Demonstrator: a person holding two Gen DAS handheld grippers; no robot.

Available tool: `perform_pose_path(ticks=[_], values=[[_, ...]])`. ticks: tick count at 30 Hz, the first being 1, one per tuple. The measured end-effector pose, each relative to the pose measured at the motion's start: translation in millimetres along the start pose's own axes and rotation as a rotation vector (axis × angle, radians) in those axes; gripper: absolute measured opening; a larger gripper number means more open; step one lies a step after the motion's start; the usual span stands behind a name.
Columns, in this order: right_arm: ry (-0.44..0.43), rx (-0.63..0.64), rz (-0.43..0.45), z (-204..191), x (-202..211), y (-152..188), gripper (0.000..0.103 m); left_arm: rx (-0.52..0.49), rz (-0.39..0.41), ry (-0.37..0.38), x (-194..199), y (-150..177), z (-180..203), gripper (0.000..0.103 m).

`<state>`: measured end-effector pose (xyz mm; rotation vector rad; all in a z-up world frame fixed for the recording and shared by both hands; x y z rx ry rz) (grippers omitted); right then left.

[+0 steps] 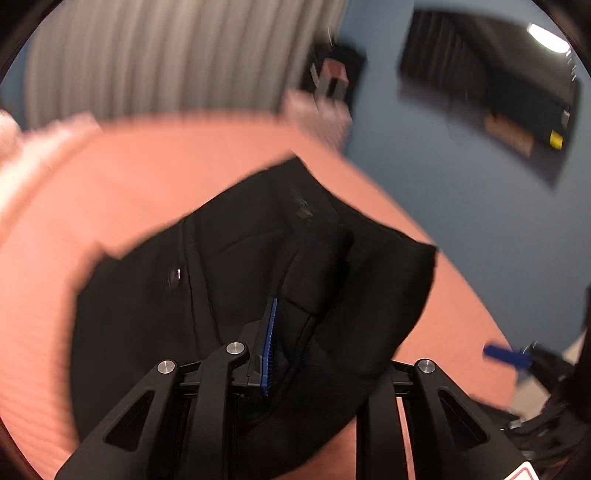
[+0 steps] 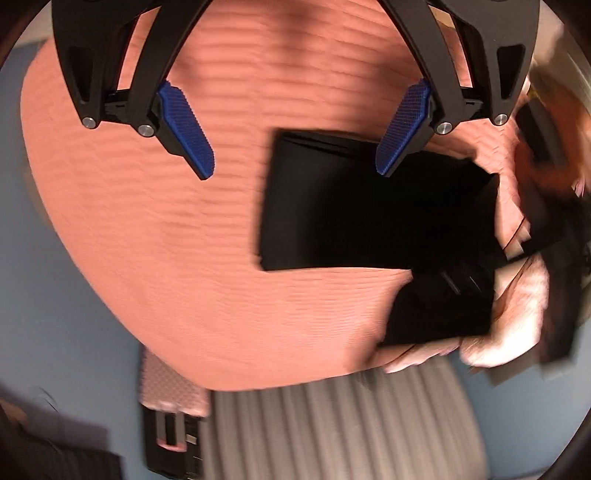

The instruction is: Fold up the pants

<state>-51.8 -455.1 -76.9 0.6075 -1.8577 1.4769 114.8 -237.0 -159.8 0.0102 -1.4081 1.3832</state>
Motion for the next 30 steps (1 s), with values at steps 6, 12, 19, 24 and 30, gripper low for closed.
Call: perform_pose_path(ticks=[6, 12, 19, 24, 30], values=[[0.021, -0.105, -0.029, 67, 6, 17, 0.088, -0.028, -0.087, -0.183, -72, 45, 52, 0.02], [0.012, -0.138, -0.006, 83, 0, 15, 0.088, 0.078, -0.036, -0.129, -39, 35, 42, 0.024], [0.0, -0.109, -0.013, 71, -10, 5, 0.088, 0.127, -0.029, -0.036, -45, 17, 45, 0.064], [0.036, -0.084, 0.005, 63, 0, -12, 0.088, 0.136, 0.104, 0.007, -1, -14, 55, 0.066], [-0.219, 0.089, -0.042, -29, -48, -86, 0.087, 0.179, 0.098, -0.214, 65, 5, -36, 0.068]])
Point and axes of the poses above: each gripper's, at about its wrist camera, not at the fingertips, and x roughly against the way its jaws point, z to its right, y to its underside, the point moved 4 cm from there along -x, roughly the way its jaws point, and after that the axes turned 3 degrees about y, right-handed, at the moved point
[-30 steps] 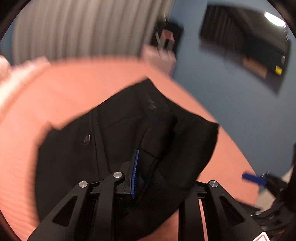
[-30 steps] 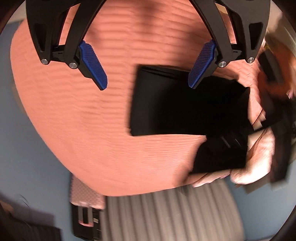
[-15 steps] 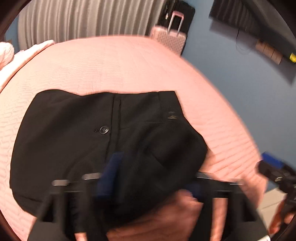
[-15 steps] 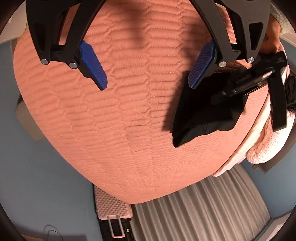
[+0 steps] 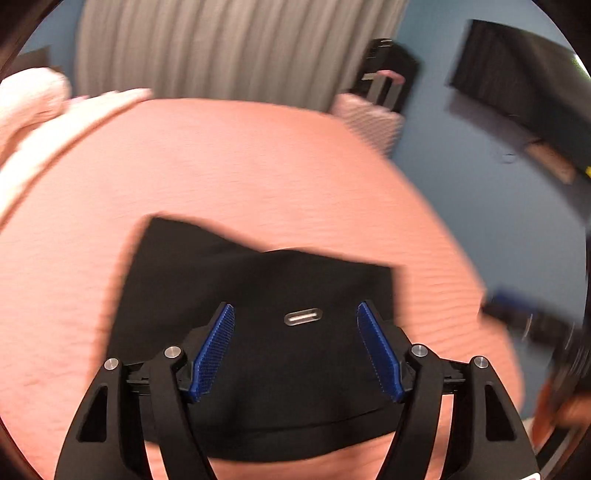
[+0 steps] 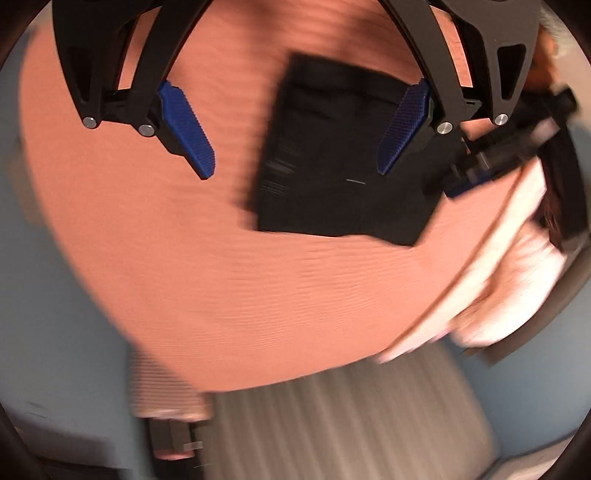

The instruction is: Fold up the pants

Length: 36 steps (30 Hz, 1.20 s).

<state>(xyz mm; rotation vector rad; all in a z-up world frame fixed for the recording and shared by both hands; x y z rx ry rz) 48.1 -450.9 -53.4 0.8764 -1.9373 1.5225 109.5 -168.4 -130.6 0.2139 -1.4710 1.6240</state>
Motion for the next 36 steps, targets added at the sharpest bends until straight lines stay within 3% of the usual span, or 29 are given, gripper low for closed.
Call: perform_pose_path(ticks=[2, 5, 7, 9, 12, 14, 16, 18, 20, 24, 27, 30, 32, 33, 36], values=[[-0.043, 0.093, -0.066, -37, -54, -23, 0.087, -0.004, -0.032, -0.115, 5, 15, -45, 0.068], [-0.071, 0.237, -0.166, -94, -130, -42, 0.086, 0.03, -0.116, -0.208, 1, 44, -96, 0.067], [-0.098, 0.28, -0.224, -125, -169, -46, 0.085, 0.066, -0.137, -0.214, 0, 54, -116, 0.067], [-0.119, 0.335, -0.288, -158, -219, -48, 0.077, 0.071, -0.156, -0.24, 5, 68, -130, 0.067], [-0.002, 0.387, -0.326, -175, -282, -49, 0.07, 0.035, -0.171, -0.246, -1, 72, -136, 0.068], [-0.015, 0.324, -0.309, -175, -300, -63, 0.068, 0.014, -0.172, -0.246, 1, 78, -136, 0.068], [0.021, 0.253, -0.227, -168, -287, -82, 0.068, -0.01, -0.173, -0.247, -3, 77, -137, 0.07], [0.012, 0.217, -0.083, -151, -234, -90, 0.068, -0.032, -0.163, -0.253, 0, 77, -137, 0.071], [0.057, 0.213, -0.011, -121, -182, -74, 0.068, -0.053, -0.144, -0.272, -1, 73, -144, 0.071], [-0.01, 0.085, -0.062, -48, -101, 5, 0.069, -0.047, -0.091, -0.215, 2, 41, -144, 0.071], [-0.047, 0.085, -0.148, -36, -102, 45, 0.069, -0.086, -0.069, -0.15, -26, -1, -129, 0.077], [0.015, 0.116, -0.173, -21, -122, 51, 0.068, -0.129, -0.153, -0.196, -90, -24, -121, 0.077], [0.071, 0.093, -0.144, 10, -127, 43, 0.061, -0.156, -0.222, -0.264, -130, -29, -126, 0.089], [0.084, 0.068, -0.132, 18, -123, 39, 0.06, -0.143, -0.22, -0.283, -137, -33, -131, 0.098], [0.143, -0.045, -0.082, 45, -89, 36, 0.065, -0.049, -0.201, -0.312, -129, -46, -149, 0.098]])
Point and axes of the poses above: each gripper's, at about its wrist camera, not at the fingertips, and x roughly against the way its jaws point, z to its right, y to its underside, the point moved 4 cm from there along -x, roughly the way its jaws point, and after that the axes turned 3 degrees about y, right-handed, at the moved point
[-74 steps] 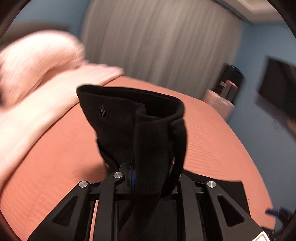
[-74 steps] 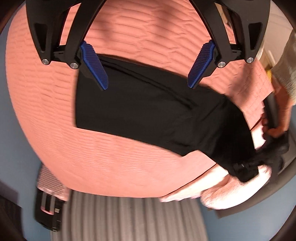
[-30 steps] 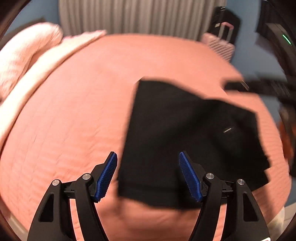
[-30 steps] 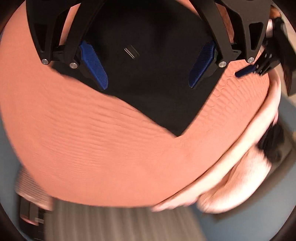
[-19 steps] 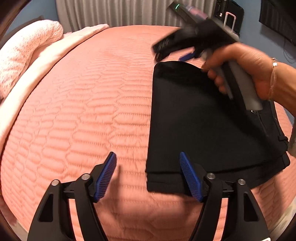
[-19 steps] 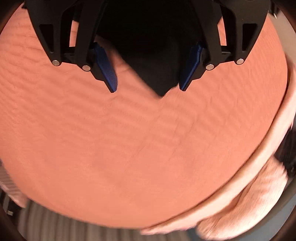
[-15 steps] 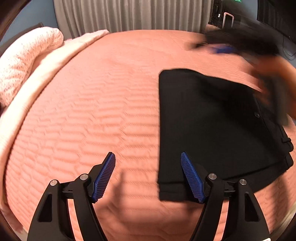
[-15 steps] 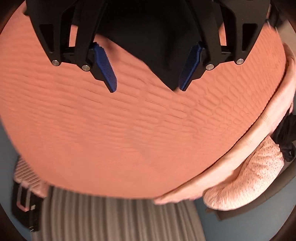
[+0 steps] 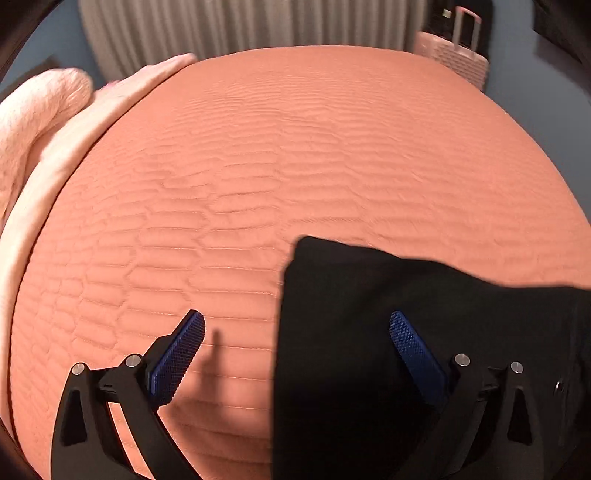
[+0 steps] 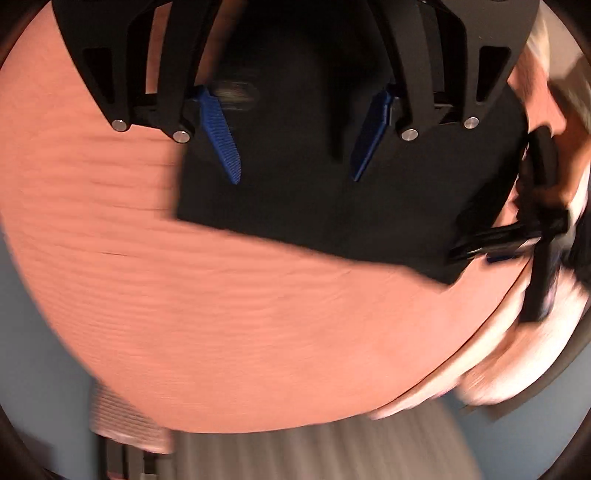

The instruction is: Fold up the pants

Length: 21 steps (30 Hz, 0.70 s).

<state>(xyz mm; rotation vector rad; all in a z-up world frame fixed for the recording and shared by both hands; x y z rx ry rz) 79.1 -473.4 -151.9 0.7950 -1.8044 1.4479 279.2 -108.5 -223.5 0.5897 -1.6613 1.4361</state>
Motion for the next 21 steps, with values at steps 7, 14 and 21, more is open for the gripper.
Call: perform_pose_path(ticks=[7, 14, 21], values=[[-0.107, -0.141, -0.101, 20, 17, 84, 0.082, 0.176, 0.088, 0.226, 85, 75, -37, 0.097], [-0.28, -0.267, -0.103, 11, 6, 90, 0.084, 0.237, -0.058, 0.428, 78, 151, -20, 0.097], [-0.374, -0.337, -0.107, 0, -9, 80, 0.084, 0.221, -0.031, 0.373, 59, 127, -11, 0.097]])
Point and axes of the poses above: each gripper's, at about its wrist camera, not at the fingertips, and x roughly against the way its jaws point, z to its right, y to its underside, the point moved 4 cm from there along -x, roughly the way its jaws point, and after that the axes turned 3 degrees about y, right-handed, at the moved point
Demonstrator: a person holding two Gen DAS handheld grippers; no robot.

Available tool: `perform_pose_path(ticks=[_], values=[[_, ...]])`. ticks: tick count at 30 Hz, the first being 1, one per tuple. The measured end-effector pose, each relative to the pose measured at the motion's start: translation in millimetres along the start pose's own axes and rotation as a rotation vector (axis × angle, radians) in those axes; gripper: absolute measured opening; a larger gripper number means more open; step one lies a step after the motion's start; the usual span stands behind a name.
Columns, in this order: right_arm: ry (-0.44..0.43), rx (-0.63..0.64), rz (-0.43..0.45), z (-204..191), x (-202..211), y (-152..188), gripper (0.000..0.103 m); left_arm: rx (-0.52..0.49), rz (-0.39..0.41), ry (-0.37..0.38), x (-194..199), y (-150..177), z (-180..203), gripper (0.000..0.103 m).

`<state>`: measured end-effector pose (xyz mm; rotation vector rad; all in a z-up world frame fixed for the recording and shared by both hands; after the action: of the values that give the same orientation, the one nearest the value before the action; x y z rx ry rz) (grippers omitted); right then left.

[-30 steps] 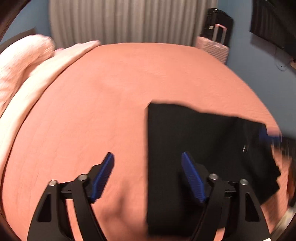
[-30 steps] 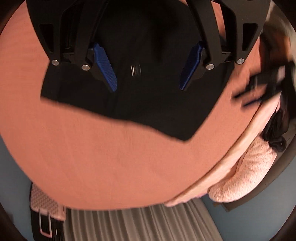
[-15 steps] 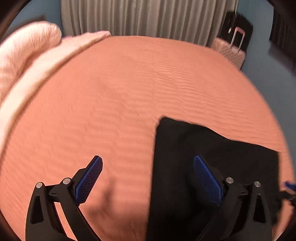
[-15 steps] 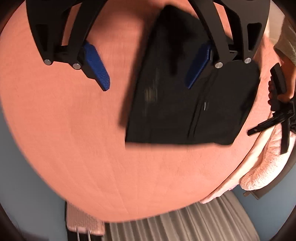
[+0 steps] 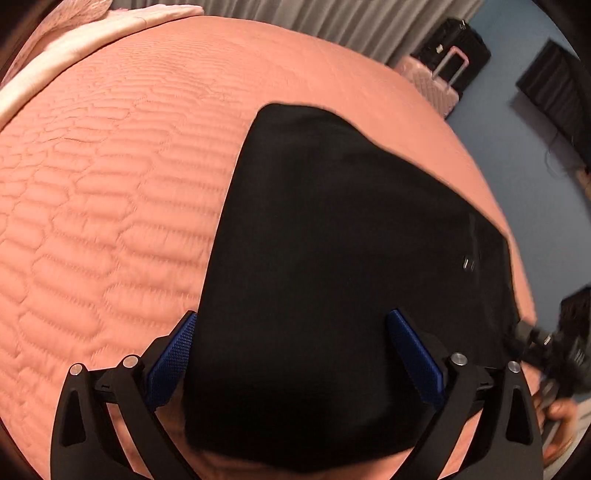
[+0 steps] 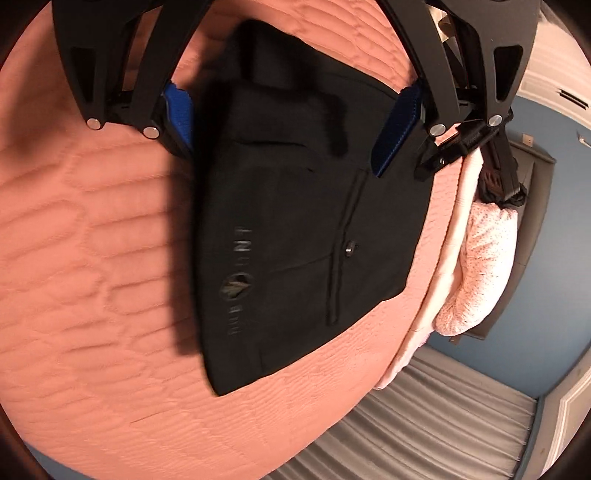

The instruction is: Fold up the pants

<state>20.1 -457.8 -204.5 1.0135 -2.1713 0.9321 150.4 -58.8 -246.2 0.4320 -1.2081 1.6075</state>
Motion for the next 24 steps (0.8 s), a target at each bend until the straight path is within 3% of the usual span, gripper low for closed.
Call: perform_pose_path(ticks=[3, 6, 7, 8, 9, 10, 11, 15, 18, 19, 20, 21, 22, 24], values=[[-0.017, -0.032, 0.022, 3, -2, -2, 0.084, -0.003, -0.01, 0.041, -6, -8, 4, 0.097], [0.016, 0.013, 0.02, -4, -5, -3, 0.083, -0.035, -0.015, 0.036, -10, -6, 12, 0.083], [0.057, 0.035, 0.019, -4, -5, -3, 0.072, -0.06, -0.019, 0.009, -12, -9, 14, 0.072], [0.074, 0.039, 0.013, -7, -7, -3, 0.045, -0.08, -0.014, -0.009, -10, -6, 15, 0.06], [0.052, 0.016, 0.007, -6, -8, -5, 0.038, -0.08, -0.01, -0.009, -6, -5, 13, 0.052], [0.055, 0.014, 0.007, -8, -5, -7, 0.034, -0.073, -0.009, -0.003, -4, -3, 12, 0.035], [0.073, 0.038, 0.005, -12, -5, -8, 0.032, -0.059, -0.01, 0.015, 0, -2, 11, 0.029], [0.063, 0.145, -0.044, -38, 12, 1, 0.027, -0.115, -0.004, -0.059, 23, 19, 21, 0.026], [0.085, 0.201, -0.111, -43, 22, 25, 0.027, -0.101, -0.044, -0.079, 39, 52, 16, 0.029], [0.122, 0.227, -0.15, -37, 19, 37, 0.032, -0.099, -0.063, -0.108, 37, 62, 13, 0.041], [0.166, 0.244, -0.154, -32, 17, 43, 0.05, -0.092, -0.067, -0.156, 34, 72, 7, 0.053], [0.202, 0.233, -0.132, -24, 22, 46, 0.058, -0.074, -0.04, -0.169, 38, 75, 3, 0.055], [0.204, 0.198, -0.11, -20, 30, 46, 0.057, -0.05, -0.009, -0.189, 48, 74, 2, 0.055], [0.216, 0.129, -0.002, -15, 65, 40, 0.058, -0.075, 0.078, -0.312, 77, 65, 9, 0.052]])
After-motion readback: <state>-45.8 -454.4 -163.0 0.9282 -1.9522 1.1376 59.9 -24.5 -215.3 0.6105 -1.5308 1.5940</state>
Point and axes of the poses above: each gripper's, at about its wrist camera, not at the fingertips, and x roughly against the way its jaws point, z to its right, y to its underside, the point moved 4 cm from there along -x, roughly the way its jaws point, and after that the axes turned 3 degrees about y, right-handed, at the moved point
